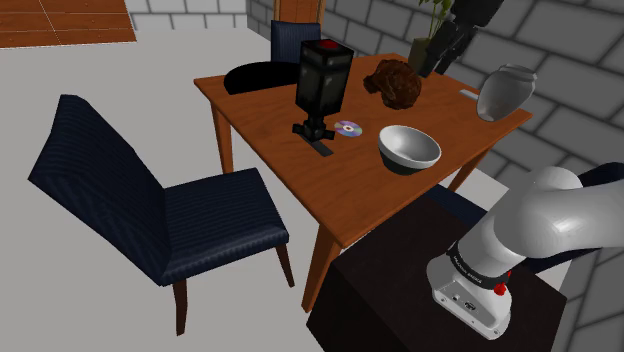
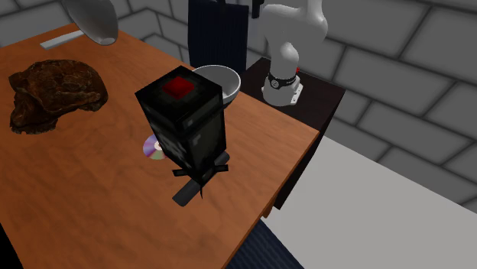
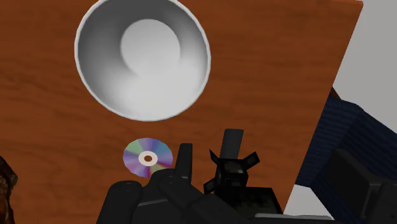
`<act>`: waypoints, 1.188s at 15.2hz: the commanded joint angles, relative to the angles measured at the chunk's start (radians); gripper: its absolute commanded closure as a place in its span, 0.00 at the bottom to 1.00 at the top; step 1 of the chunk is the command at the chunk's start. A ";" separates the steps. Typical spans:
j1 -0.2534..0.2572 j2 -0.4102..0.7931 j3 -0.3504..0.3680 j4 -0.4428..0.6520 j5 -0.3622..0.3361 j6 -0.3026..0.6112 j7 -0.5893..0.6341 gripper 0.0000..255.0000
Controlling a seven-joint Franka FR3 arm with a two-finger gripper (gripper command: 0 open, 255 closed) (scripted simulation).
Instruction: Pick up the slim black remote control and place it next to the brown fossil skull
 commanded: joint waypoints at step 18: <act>0.005 0.488 0.154 -0.064 -0.015 0.473 0.192 0.00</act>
